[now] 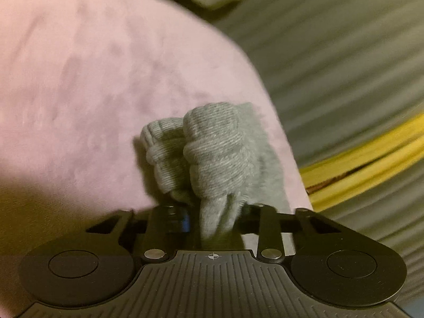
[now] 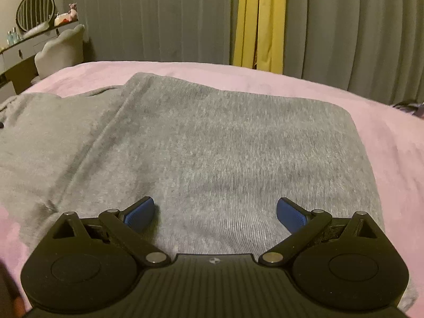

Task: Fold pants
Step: 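Grasp the ribbed cuff with the left tool and lift it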

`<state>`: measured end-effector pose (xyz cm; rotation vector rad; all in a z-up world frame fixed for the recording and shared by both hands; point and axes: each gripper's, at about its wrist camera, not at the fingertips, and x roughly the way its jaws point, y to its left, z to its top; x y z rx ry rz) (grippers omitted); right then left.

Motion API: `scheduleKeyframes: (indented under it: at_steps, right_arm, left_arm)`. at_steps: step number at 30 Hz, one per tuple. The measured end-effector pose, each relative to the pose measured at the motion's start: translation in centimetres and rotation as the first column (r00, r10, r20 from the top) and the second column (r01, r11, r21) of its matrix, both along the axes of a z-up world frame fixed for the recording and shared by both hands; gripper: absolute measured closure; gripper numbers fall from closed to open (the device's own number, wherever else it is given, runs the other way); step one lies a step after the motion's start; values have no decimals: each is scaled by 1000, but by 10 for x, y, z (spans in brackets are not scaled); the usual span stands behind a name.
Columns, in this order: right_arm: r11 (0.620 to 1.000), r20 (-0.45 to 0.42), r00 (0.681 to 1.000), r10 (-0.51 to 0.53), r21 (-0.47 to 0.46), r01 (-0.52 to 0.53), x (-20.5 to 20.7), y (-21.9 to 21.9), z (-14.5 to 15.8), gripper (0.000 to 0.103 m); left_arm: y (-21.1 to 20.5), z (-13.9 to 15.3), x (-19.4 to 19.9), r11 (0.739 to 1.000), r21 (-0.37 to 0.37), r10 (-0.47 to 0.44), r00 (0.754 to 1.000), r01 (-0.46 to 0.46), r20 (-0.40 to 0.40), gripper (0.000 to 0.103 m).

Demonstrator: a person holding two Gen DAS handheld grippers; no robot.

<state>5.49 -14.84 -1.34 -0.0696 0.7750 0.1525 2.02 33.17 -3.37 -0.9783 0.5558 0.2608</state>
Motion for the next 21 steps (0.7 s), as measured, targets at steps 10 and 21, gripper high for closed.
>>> scheduleKeyframes:
  at_steps: [10,21]
  right_arm:
    - [980,76,996,-41,196,25,-32,-33,48,4]
    - [931,66,988,-142,348,111,-51,-85,74,4]
  left_arm:
    - [-137,129,2,838,493,-341,931,235,134,82]
    - [-327,94,27,551,453,-754,651,700,-90,17]
